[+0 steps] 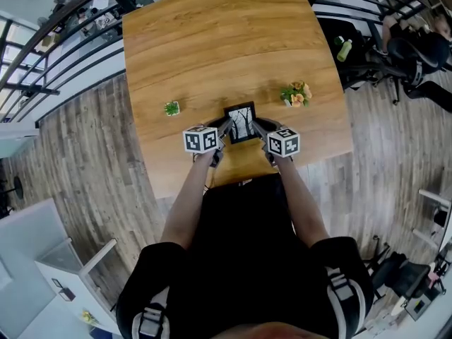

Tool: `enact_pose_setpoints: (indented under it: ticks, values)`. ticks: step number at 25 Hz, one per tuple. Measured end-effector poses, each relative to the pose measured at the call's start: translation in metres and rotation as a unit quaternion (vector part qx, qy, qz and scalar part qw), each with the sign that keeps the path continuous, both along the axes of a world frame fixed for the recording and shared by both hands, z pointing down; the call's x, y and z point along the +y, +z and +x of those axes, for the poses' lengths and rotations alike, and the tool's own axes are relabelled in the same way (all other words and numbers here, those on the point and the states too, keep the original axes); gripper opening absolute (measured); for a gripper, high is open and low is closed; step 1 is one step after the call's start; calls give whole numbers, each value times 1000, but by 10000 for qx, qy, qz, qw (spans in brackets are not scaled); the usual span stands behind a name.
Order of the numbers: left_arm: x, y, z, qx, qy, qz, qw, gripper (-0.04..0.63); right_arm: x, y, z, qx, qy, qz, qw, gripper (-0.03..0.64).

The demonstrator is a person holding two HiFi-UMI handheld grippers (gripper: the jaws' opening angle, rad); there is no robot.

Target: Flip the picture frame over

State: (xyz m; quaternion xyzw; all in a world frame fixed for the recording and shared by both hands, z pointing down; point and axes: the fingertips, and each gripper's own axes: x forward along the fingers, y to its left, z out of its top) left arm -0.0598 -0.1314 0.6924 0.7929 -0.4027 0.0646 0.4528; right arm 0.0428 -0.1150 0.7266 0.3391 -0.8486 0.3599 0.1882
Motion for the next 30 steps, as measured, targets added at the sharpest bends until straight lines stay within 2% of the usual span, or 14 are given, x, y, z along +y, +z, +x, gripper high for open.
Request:
enact_pose_setpoints:
  ticks: [12,30]
  values:
    - [-8,22,8,-154,-20,-165,9997,86,-8,25,7,-6,-58,-249,9997,81]
    - [-26,45,6,-517,-122,-326,9981,94,-25,39,5,187,-100,-267,9994,80]
